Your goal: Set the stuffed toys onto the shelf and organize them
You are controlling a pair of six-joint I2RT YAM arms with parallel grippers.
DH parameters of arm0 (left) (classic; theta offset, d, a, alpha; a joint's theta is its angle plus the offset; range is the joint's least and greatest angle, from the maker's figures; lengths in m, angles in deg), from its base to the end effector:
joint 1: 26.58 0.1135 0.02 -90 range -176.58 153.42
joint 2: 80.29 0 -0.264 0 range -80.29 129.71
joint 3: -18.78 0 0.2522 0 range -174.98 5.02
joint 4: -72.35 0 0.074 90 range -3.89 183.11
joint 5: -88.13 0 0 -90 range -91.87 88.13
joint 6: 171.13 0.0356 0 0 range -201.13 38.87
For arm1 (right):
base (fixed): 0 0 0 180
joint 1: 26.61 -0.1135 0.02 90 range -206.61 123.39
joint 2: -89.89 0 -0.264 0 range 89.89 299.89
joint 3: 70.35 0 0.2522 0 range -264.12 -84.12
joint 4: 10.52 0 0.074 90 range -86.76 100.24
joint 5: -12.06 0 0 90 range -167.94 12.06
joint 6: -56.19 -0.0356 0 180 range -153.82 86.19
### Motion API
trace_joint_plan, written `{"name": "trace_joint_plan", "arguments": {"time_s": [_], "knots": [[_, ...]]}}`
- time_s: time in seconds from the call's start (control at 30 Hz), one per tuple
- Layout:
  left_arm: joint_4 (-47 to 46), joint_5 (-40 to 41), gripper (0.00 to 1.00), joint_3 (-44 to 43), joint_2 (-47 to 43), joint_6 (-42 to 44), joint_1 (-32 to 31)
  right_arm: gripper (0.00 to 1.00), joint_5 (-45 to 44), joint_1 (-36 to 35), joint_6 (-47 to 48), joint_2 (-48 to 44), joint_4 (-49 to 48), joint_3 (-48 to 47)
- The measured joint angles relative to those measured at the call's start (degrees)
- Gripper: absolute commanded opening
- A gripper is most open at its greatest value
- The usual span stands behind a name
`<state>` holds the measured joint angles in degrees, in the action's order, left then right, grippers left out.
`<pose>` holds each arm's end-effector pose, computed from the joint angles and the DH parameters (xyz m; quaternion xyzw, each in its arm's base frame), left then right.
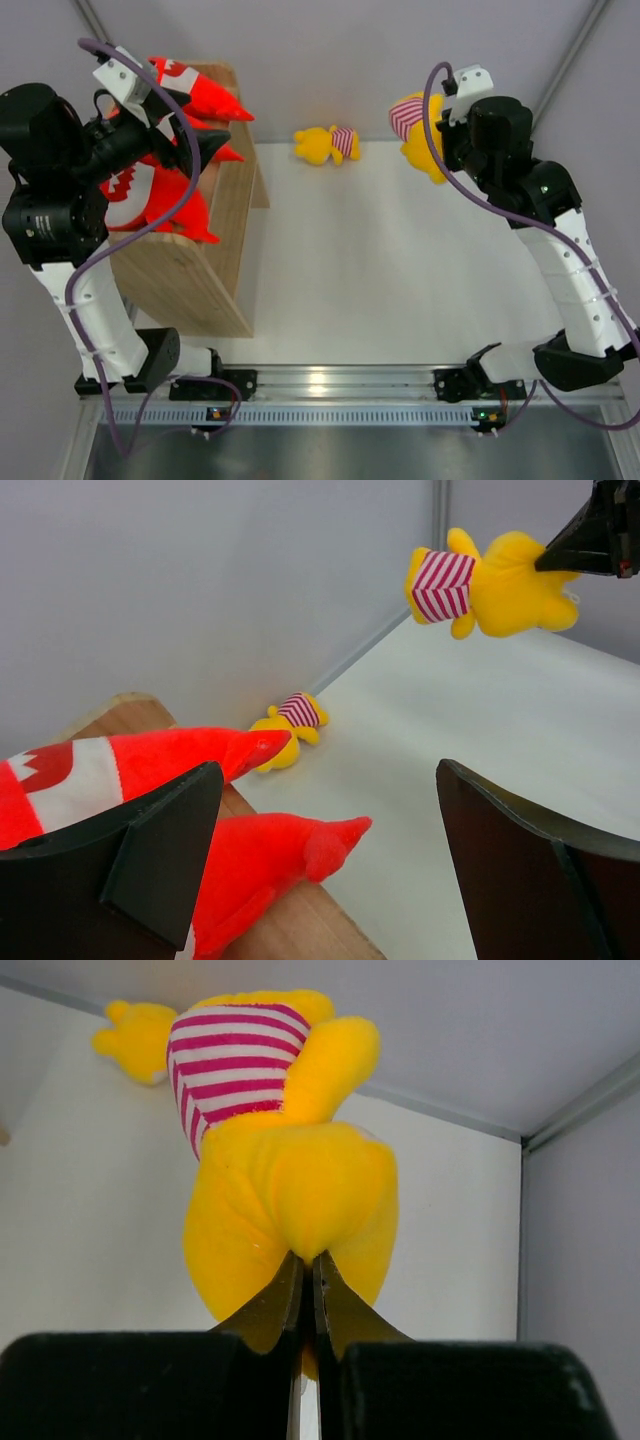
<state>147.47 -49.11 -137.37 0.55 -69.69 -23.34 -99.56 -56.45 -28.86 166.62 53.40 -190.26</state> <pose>0.1414 -0.0182 0.6184 0.3293 0.6248 -0.1976 0.6798 0.2177 0.1098 0.5051 -0.1399 0.8031 -0.0304 0.5783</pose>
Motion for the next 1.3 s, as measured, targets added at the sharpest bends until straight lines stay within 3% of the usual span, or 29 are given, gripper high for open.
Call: {"name": "trace_joint_plan", "arguments": {"time_s": [0.37, 0.57, 0.73, 1.0, 1.3], "knots": [[-1.0, 8.6, 0.99, 5.0, 1.5, 5.1, -16.9, 0.0, 10.9, -1.4, -6.6, -2.3, -9.9, -0.7], [-1.0, 17.2, 0.98, 8.4, 2.4, 9.8, -29.3, 0.0, 11.7, -9.6, -8.0, -2.3, -16.2, -2.0], [-1.0, 22.7, 0.99, 8.6, 4.2, 12.9, -37.1, 0.0, 7.3, -19.1, -7.0, -2.7, -20.8, -0.6], [-1.0, 28.0, 0.98, 8.1, 6.8, 15.4, -44.7, 0.0, 4.2, -27.2, -7.5, -5.1, -29.9, 7.6], [-1.0, 29.4, 0.94, 8.0, 8.0, 16.6, -46.0, 0.0, 9.7, -30.1, -12.4, -9.8, -40.7, 17.0]]}}
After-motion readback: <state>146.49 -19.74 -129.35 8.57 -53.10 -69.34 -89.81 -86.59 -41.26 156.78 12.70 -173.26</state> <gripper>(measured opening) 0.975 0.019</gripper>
